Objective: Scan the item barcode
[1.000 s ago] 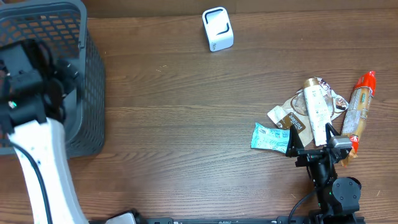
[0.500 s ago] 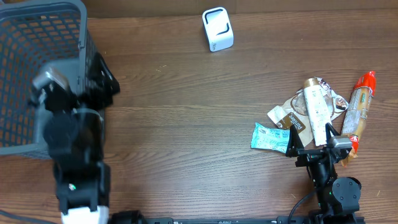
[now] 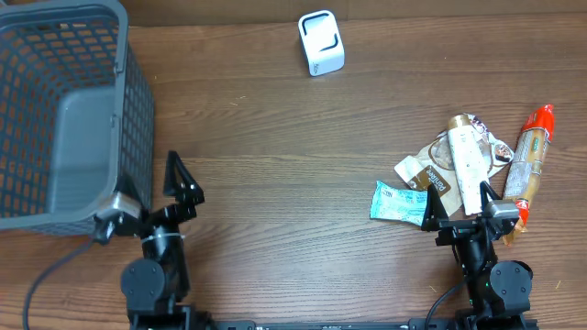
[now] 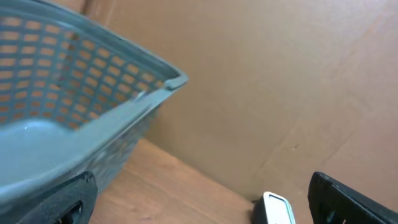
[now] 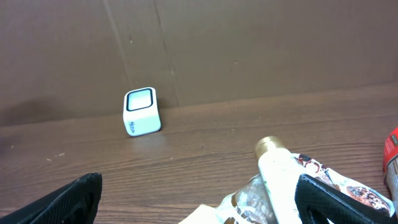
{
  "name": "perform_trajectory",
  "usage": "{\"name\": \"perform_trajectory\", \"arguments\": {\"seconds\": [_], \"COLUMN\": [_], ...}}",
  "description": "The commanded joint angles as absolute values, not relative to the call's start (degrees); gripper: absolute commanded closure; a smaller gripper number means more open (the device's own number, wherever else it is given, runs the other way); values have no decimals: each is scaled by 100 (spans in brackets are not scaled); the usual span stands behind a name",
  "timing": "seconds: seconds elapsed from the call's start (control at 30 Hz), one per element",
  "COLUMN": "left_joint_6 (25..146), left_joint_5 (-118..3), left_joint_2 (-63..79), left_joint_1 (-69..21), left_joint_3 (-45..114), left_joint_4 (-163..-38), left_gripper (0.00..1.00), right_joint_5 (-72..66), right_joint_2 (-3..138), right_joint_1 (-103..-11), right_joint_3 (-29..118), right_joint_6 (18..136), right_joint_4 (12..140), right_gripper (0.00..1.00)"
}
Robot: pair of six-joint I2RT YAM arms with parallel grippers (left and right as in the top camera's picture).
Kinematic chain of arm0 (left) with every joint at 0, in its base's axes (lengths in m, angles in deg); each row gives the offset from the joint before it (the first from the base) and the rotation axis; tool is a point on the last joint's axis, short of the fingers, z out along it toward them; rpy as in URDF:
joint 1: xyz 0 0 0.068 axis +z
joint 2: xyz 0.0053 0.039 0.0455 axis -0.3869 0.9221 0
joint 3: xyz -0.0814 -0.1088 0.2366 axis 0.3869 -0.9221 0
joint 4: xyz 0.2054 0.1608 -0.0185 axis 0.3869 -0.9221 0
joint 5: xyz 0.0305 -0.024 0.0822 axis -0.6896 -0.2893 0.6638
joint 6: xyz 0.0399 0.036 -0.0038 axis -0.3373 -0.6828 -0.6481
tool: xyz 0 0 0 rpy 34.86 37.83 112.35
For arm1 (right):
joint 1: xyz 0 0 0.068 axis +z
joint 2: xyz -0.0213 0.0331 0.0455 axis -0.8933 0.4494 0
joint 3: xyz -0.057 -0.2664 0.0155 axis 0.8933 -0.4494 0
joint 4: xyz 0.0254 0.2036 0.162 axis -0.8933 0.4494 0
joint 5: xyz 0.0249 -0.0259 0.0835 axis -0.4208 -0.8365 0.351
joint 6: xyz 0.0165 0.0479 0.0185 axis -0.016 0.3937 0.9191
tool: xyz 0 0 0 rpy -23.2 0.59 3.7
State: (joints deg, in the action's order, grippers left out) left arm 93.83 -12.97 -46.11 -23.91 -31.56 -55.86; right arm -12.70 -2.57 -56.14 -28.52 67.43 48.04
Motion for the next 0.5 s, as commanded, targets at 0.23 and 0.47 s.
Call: {"name": "perform_trajectory", "arguments": {"seconds": [0.23, 0.47], "left_joint_6": [9427, 9575], "left_joint_5": [-860, -880], "left_joint_2": [-5700, -6228], "left_joint_1": [-2424, -2424], "left_joint_3": [-4249, -4544], "left_joint_4": [-5575, -5739], "left_gripper": [0, 0], "right_joint_5": [-1241, -1241], "right_joint_2": [-321, -321], "right_joint_1": [-5590, -5590], "right_joint_3": [-2913, -2913], "right_joint_6": [6739, 6741], "right_joint_4": [4789, 4789], "right_gripper": [0, 0]}}
